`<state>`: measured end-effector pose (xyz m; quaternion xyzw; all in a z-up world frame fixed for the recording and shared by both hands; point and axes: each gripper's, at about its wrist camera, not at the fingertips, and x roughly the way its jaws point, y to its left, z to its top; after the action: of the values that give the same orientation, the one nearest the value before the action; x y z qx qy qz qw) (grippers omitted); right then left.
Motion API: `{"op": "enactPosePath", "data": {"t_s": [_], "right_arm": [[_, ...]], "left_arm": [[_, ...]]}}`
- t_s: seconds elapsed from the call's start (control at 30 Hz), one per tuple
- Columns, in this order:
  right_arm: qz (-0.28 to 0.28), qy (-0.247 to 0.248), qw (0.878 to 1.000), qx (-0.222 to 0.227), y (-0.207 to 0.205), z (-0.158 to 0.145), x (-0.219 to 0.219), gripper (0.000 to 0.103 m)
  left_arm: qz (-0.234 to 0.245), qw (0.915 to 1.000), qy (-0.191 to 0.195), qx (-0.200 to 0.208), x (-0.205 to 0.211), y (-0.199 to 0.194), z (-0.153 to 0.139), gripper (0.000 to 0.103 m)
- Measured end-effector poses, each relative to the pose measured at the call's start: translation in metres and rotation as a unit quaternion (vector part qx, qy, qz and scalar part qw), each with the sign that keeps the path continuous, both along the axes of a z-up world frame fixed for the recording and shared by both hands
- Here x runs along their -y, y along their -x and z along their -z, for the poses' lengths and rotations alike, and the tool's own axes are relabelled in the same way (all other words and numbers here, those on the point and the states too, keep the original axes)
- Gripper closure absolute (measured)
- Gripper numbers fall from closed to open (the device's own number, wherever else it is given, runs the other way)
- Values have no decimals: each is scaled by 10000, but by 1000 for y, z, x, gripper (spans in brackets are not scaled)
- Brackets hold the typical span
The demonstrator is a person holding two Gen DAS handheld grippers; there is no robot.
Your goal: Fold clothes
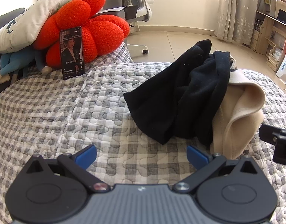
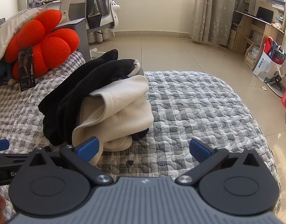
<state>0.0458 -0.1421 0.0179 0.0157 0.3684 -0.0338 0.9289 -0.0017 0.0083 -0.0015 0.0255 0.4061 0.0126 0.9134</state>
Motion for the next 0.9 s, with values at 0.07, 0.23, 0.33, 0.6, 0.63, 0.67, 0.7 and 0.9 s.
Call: {"op": "enactPosePath", "data": {"t_s": [0.07,0.23,0.33,0.6,0.63,0.67,0.7,0.9], "right_arm": [[-4,8,10000,0,0,0,-1,0],[-21,24,10000,-14,0,1,-2,0],[-37,35,10000,-16,0,1,-3,0],[-48,40,10000,-30,-1,1,-3,0],[-51,41,10000,-30,-1,1,-4,0],[-54,41,10000,-31,-1,1,-4,0],[-55,41,10000,-32,-1,1,-4,0],[-58,38,10000,-35,-1,2,-4,0]], "left_arm": [[-1,10000,8,2,0,0,0,0],[-18,10000,15,-1,-1,0,-1,0],[-15,10000,20,-4,-1,0,0,0],[-19,10000,17,-11,-1,1,0,0],[-20,10000,17,-13,-1,1,0,0],[-21,10000,16,-15,-1,1,0,0],[-21,10000,15,-15,-1,1,0,0],[-24,10000,9,-19,-1,1,1,0]]}}
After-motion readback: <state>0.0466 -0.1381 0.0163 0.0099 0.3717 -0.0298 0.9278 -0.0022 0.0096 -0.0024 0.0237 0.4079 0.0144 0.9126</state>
